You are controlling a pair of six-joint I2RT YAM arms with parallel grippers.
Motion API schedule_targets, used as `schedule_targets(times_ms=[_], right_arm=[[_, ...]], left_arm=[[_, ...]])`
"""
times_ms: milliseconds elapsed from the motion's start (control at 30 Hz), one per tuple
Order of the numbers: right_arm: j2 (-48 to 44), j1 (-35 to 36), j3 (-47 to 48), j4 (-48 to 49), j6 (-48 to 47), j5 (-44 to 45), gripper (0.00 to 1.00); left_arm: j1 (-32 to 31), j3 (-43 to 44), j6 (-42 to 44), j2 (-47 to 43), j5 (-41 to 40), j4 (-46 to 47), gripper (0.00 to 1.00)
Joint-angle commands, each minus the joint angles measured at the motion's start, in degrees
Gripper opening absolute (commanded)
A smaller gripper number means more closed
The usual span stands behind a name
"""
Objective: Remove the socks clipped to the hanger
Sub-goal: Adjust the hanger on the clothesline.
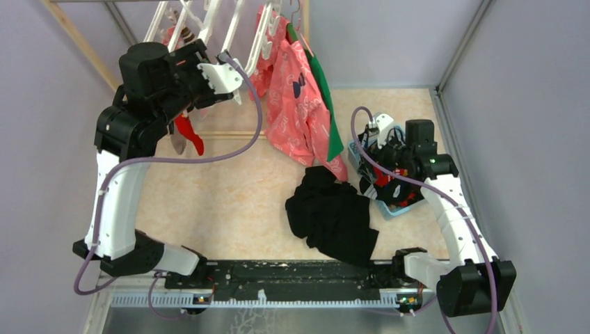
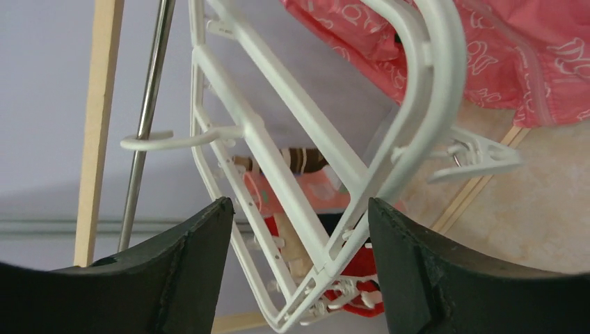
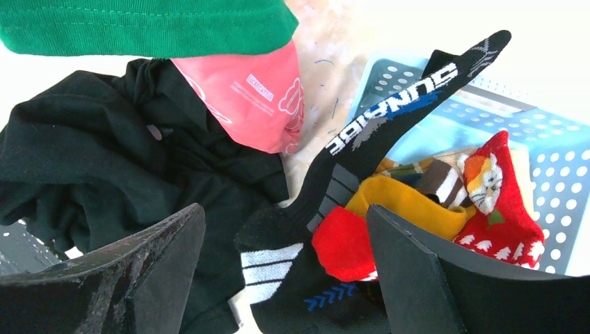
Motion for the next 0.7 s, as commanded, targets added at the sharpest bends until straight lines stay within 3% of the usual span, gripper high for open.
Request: schedule_targets(times_ms=[0, 167, 400, 667], right_arm=[[-0.92, -0.06, 0.16, 2.01, -0.33, -0.47, 0.86], [-0.19, -0.1, 0.6, 1.99, 0.15, -1.24, 0.86], [-0.12, 0.0, 0.48, 1.83, 0.29, -0.73, 0.86], [0.2, -0.05, 0.85, 1.58, 0.41, -0.45, 0.86]], left_arm=[[0.16, 0.47, 1.55, 1.61, 4.98, 3.64, 0.73], [0.09, 0.69, 0.74, 5.07, 6.14, 8.47, 0.59], [0.13, 0.06, -4.95, 8.36, 10.31, 16.14, 0.56], [-0.01, -4.23, -18.72, 10.05, 10.4, 34.97, 0.59]])
